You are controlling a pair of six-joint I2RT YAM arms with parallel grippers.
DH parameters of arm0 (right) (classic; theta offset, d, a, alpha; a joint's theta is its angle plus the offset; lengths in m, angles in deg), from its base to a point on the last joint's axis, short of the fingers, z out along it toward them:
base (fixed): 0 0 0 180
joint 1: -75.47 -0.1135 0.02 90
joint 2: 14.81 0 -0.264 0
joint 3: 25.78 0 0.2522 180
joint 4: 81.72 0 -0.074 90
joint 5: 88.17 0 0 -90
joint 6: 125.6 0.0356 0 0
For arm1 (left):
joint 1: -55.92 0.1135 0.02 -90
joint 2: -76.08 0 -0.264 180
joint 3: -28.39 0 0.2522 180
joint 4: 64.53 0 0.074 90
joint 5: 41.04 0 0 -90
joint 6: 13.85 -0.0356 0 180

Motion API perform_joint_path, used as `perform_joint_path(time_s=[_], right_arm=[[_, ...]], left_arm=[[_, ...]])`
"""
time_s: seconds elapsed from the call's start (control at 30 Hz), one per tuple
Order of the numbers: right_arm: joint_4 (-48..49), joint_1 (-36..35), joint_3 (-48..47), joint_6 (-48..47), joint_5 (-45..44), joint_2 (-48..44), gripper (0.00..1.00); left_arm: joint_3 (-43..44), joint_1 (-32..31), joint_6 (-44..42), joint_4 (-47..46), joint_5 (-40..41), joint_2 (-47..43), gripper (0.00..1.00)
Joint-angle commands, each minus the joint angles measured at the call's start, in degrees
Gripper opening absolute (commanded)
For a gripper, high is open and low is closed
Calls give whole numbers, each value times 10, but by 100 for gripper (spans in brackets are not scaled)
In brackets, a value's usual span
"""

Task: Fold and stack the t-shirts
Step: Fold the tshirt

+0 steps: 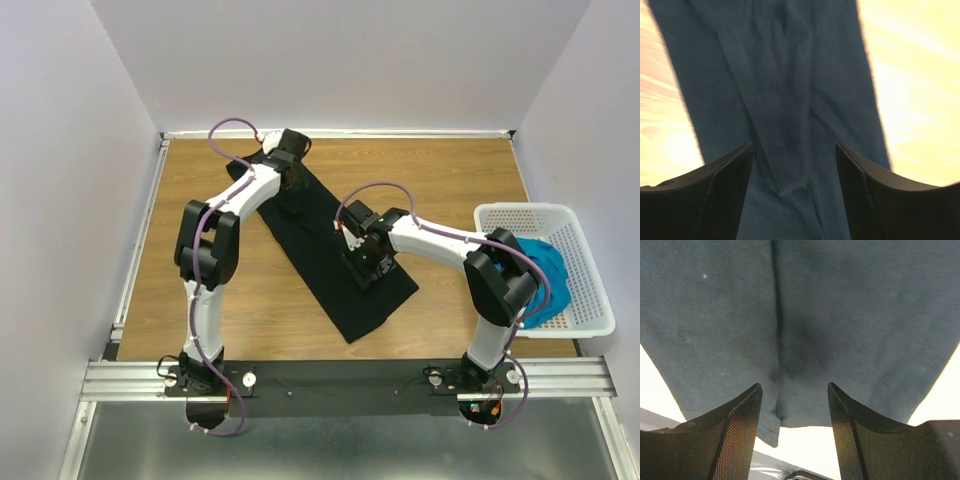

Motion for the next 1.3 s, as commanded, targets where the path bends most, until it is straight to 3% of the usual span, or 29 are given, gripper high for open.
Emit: perform_joint_path(time_s=[0.0, 0.3, 0.57, 0.8, 0.97, 1.07, 1.27], right_arm=[[26, -4, 20, 2, 49, 18, 63], [46, -13, 46, 28, 113, 42, 62], [69, -83, -15, 81, 159, 107, 62], [75, -94, -75, 112, 150, 147, 62], [64, -93, -100, 118, 97, 102, 64], [49, -84, -93, 112, 62, 59, 76], [25, -37, -73, 100, 31, -14, 83]], left_arm=[[28, -2, 13, 3, 16, 49, 71], [117, -2, -4, 28, 6, 165, 66], [200, 13, -48, 39, 0, 237, 65], [273, 24, -119, 2, -27, 269, 67], [259, 25, -114, -20, -36, 202, 77], [229, 25, -100, -45, -34, 128, 83], [247, 23, -76, -2, 8, 45, 91]])
